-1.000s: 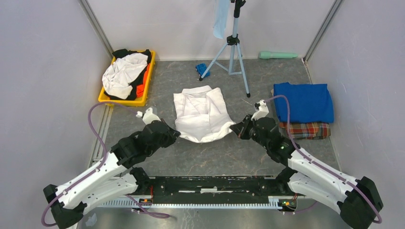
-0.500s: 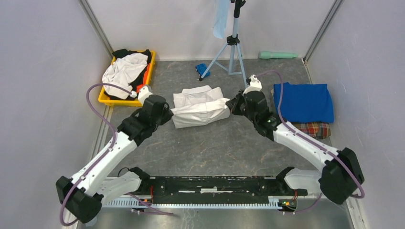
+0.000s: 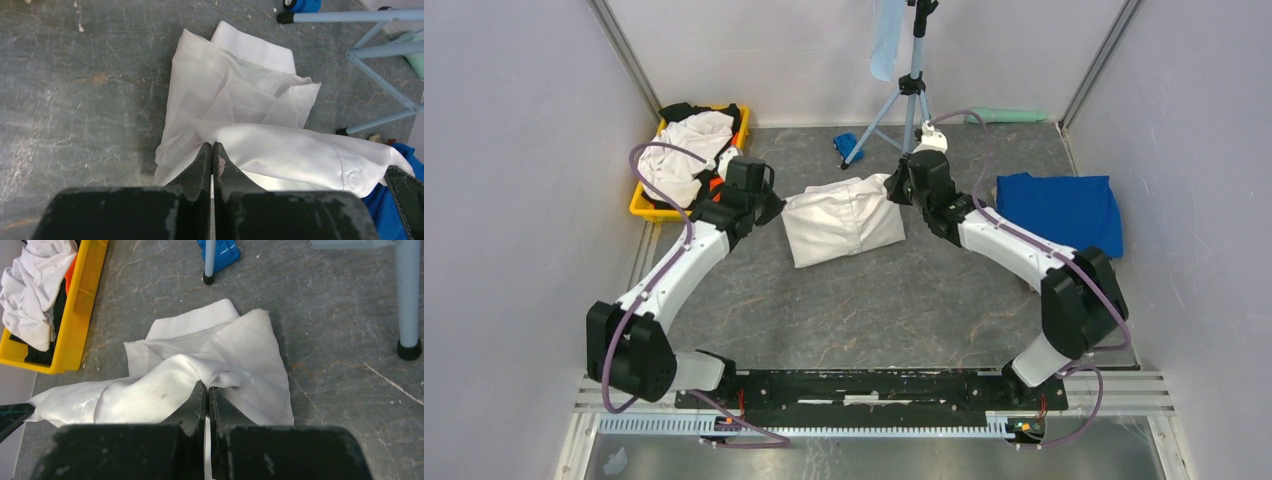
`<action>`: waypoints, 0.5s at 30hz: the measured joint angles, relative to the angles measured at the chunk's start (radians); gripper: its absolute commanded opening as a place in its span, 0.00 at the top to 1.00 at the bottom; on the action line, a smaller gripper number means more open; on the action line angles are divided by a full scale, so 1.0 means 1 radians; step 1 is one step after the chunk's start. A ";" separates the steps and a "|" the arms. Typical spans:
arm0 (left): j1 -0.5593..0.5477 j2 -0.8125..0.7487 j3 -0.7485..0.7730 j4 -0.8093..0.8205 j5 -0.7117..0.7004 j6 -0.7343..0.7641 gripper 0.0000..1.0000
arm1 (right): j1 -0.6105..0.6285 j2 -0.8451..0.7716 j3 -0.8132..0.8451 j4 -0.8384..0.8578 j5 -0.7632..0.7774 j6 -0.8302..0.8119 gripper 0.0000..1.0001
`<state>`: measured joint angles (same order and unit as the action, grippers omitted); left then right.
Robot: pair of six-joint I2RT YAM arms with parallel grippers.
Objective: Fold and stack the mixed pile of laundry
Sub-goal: Fold the shirt.
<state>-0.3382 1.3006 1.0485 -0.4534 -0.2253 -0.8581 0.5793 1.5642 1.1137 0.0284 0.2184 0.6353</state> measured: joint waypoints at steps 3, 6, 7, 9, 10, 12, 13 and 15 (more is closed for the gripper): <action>0.043 0.073 0.044 0.027 0.026 0.015 0.98 | -0.010 0.074 0.071 0.000 0.005 -0.014 1.00; 0.078 0.139 0.080 0.046 0.048 0.025 0.98 | -0.021 0.151 0.152 -0.001 0.011 -0.027 1.00; 0.088 0.164 0.094 0.051 0.054 0.028 0.98 | -0.024 0.177 0.182 -0.002 0.011 -0.032 1.00; 0.109 0.224 0.129 0.067 0.074 0.038 0.98 | -0.034 0.237 0.245 -0.001 0.011 -0.039 1.00; 0.116 0.252 0.145 0.072 0.080 0.042 0.98 | -0.039 0.261 0.269 0.000 0.011 -0.041 1.00; 0.128 0.310 0.180 0.082 0.096 0.046 0.98 | -0.048 0.303 0.302 0.001 0.011 -0.043 1.00; 0.130 0.333 0.195 0.088 0.098 0.047 0.98 | -0.052 0.319 0.312 0.001 0.011 -0.043 1.00; 0.134 0.382 0.224 0.095 0.101 0.052 0.98 | -0.062 0.362 0.342 0.001 0.009 -0.048 1.00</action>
<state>-0.2039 1.6829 1.2728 -0.3588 -0.1246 -0.8062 0.5175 1.9259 1.4555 0.0296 0.2276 0.5873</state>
